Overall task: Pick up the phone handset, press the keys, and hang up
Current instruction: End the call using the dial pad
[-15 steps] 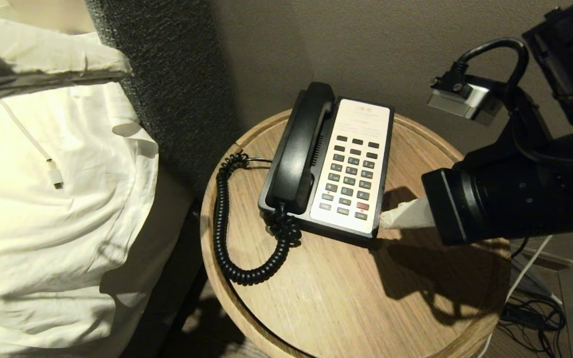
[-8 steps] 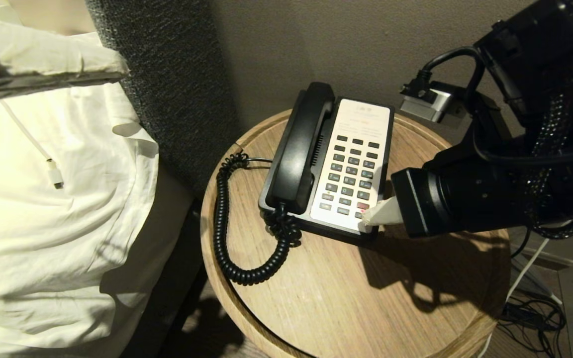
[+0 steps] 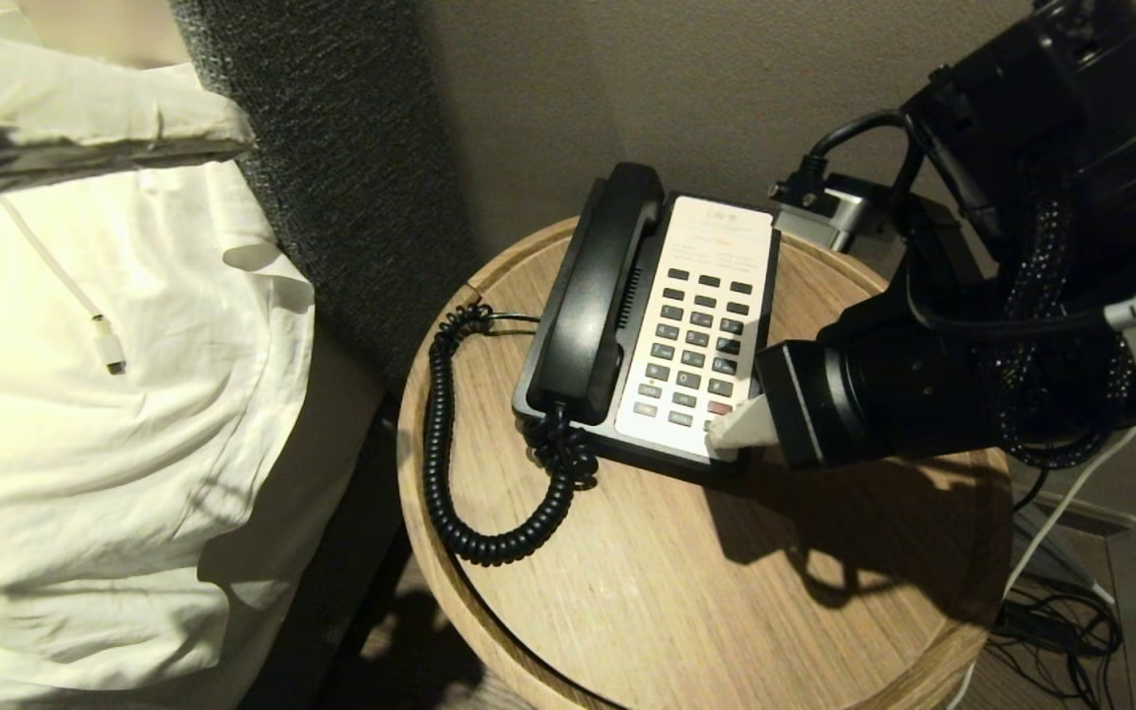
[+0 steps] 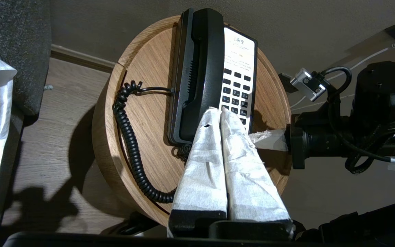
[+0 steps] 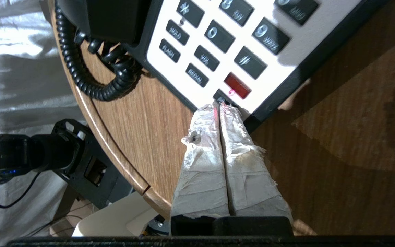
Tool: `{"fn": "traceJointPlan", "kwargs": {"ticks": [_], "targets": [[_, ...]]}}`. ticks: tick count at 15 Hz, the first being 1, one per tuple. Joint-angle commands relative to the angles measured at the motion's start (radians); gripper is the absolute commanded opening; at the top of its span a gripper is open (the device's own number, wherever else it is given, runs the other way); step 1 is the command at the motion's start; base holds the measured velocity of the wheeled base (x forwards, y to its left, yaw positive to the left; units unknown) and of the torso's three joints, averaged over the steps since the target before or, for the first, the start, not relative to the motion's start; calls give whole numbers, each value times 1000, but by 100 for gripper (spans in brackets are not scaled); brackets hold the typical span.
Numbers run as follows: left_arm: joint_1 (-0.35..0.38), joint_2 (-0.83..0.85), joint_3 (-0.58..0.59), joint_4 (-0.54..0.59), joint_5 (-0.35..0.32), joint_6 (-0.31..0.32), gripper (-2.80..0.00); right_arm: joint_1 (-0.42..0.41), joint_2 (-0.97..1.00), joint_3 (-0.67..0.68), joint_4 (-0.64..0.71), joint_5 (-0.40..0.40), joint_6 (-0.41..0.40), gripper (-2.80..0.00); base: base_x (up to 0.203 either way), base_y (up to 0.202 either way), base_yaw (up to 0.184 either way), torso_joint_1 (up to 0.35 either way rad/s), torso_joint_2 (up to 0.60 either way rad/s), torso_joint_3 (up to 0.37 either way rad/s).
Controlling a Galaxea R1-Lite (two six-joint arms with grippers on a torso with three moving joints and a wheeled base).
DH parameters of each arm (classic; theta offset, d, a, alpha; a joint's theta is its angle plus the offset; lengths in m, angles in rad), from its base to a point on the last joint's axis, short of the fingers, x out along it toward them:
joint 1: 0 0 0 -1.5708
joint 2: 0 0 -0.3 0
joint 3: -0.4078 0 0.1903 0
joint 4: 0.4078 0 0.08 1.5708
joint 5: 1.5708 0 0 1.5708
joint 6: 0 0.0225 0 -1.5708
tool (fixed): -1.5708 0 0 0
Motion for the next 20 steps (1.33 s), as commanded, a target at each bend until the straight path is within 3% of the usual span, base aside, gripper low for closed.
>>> {"fn": "traceJointPlan", "kwargs": {"ticks": [1, 20], "targets": [[1, 2, 1, 3, 3, -3, -280, -8, 2, -13, 6, 0, 2, -280, 0, 0, 0, 0, 0, 0], [4, -9, 21, 0, 0, -3, -280, -22, 29, -36, 28, -16, -6, -280, 0, 0, 0, 0, 0, 0]]}}
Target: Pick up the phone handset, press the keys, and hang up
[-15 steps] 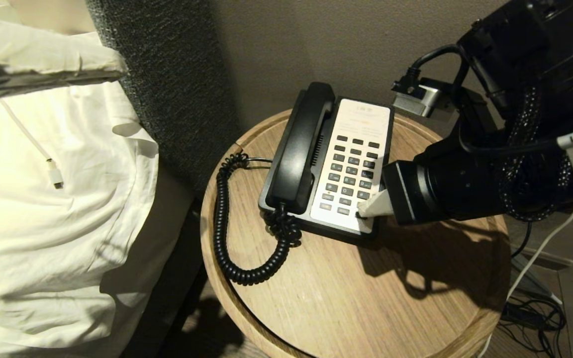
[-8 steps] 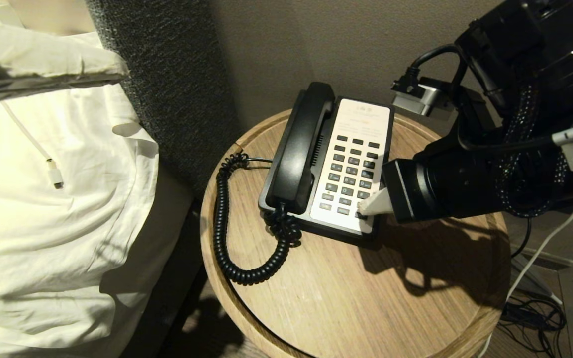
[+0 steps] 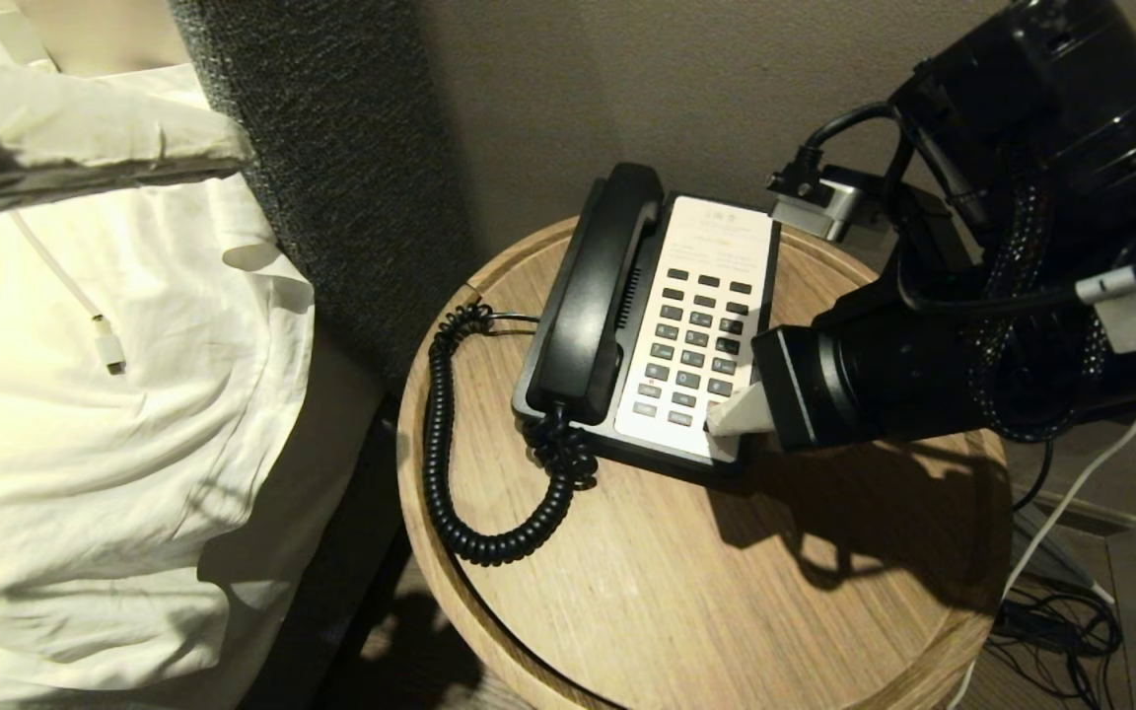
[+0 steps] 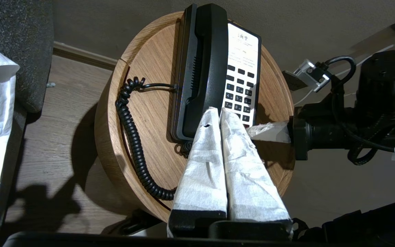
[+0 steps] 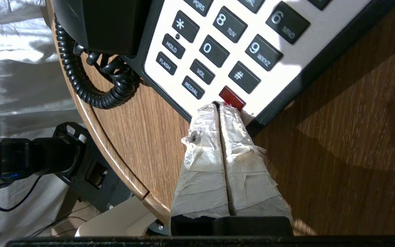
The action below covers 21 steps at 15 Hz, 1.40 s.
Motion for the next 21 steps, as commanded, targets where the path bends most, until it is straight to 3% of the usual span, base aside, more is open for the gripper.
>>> {"fn": "traceJointPlan", "kwargs": {"ticks": [1, 11, 14, 21], "targets": [[0, -3, 0, 2, -1, -3, -280, 0, 10, 1, 3, -10, -6, -280, 0, 0, 0, 0, 0, 0], [0, -8, 10, 2, -4, -4, -280, -6, -30, 0, 16, -8, -2, -280, 0, 0, 0, 0, 0, 0], [3, -8, 10, 6, -4, -33, -280, -5, -62, -10, 35, -8, 1, -280, 0, 0, 0, 0, 0, 0], [139, -58, 15, 62, -3, -119, -280, -5, -193, -12, 113, -23, 11, -280, 0, 0, 0, 0, 0, 0]]}}
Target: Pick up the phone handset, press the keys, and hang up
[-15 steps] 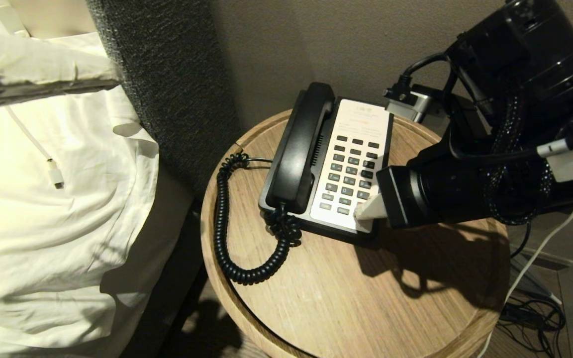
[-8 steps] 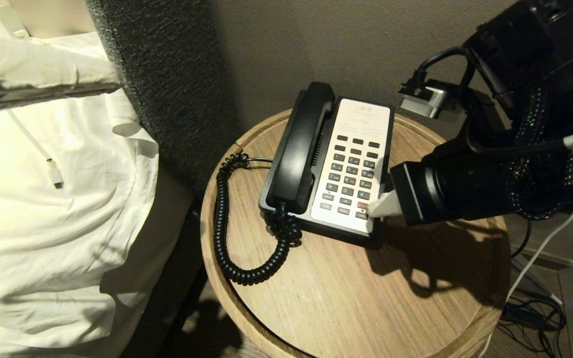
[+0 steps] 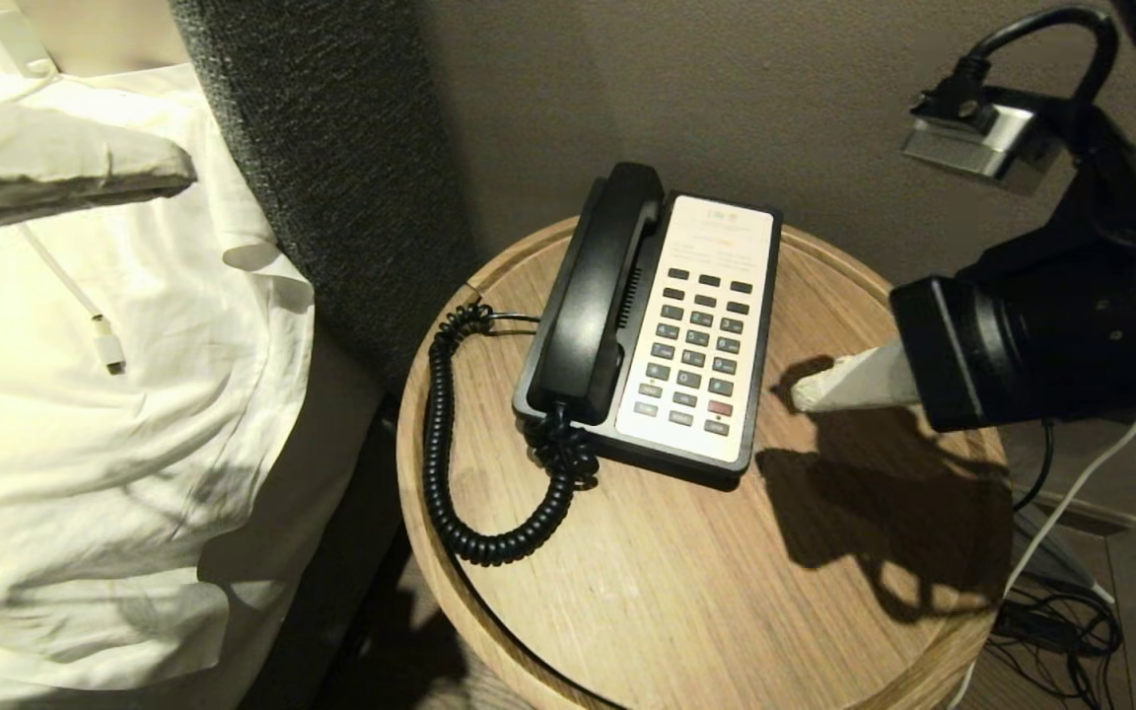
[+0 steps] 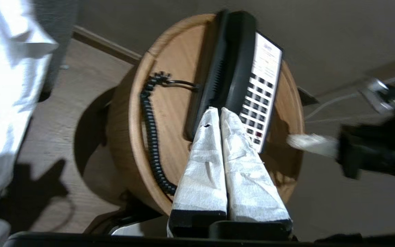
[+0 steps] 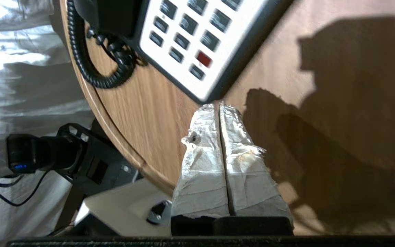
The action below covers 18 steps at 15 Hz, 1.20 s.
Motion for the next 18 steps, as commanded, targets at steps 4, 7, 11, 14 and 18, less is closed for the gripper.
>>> {"fn": "traceJointPlan", "kwargs": {"ticks": [4, 7, 11, 14, 18], "targets": [[215, -151, 85, 67, 12, -32, -280, 0, -194, 14, 103, -56, 34, -280, 0, 0, 0, 0, 0, 0], [385, -268, 180, 72, 26, -35, -280, -2, -311, 19, 206, -65, 106, -280, 0, 0, 0, 0, 0, 0], [609, -447, 294, 97, 23, -28, -280, -81, -474, 12, 369, -76, 133, -280, 0, 0, 0, 0, 0, 0], [685, -611, 392, 165, 7, -19, -280, -212, -639, 17, 517, -68, 131, -280, 0, 0, 0, 0, 0, 0], [796, -802, 485, 273, -64, -10, -280, -398, -863, 22, 716, -54, 130, -280, 0, 0, 0, 0, 0, 0]]}}
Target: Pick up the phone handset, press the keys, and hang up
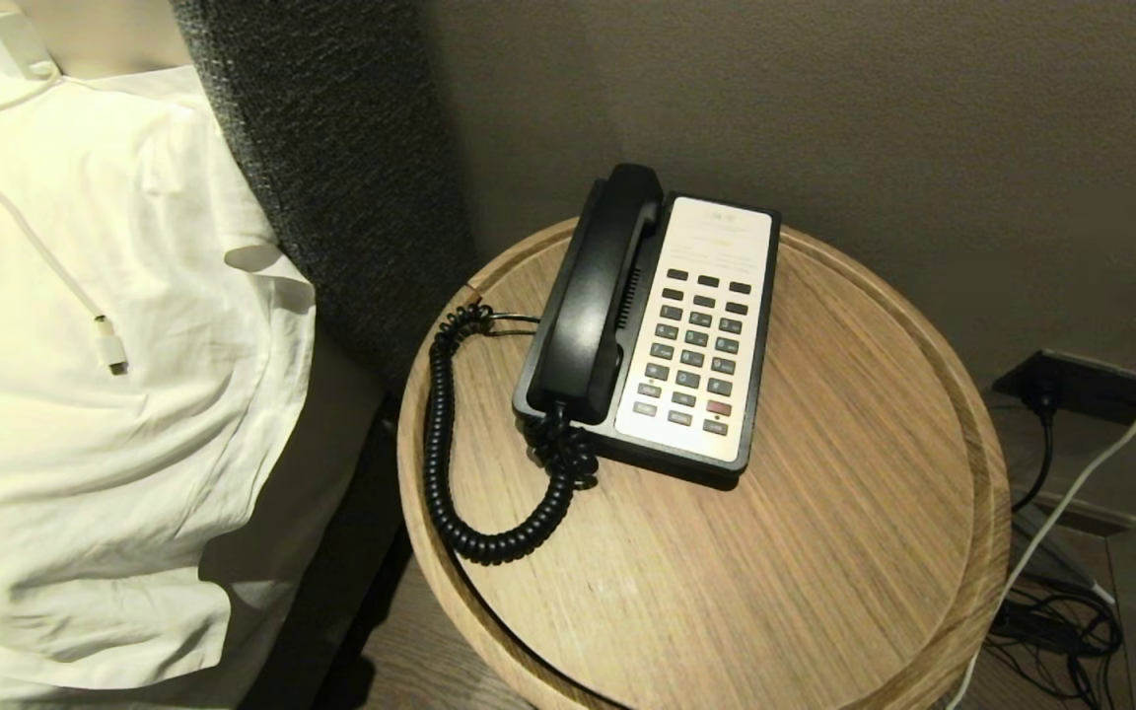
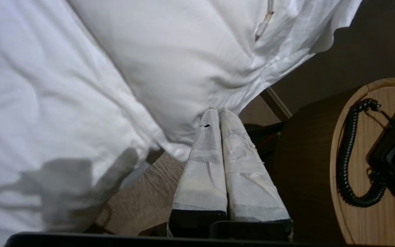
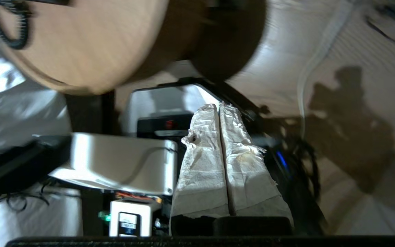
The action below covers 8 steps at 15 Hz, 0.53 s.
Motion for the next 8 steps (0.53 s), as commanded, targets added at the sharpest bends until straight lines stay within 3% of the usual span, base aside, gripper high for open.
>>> {"fn": "traceJointPlan", "kwargs": {"ticks": [1, 5, 8], "targets": [[69, -147, 37, 53, -31, -1, -280, -111, -181, 1, 84, 5, 3, -280, 0, 0, 0, 0, 0, 0], [137, -245, 56, 107, -116, 40, -280, -279, -345, 20, 105, 90, -7, -280, 0, 0, 0, 0, 0, 0], [145, -323, 127, 110, -121, 58, -280, -344, -463, 97, 106, 115, -48, -280, 0, 0, 0, 0, 0, 0]]}}
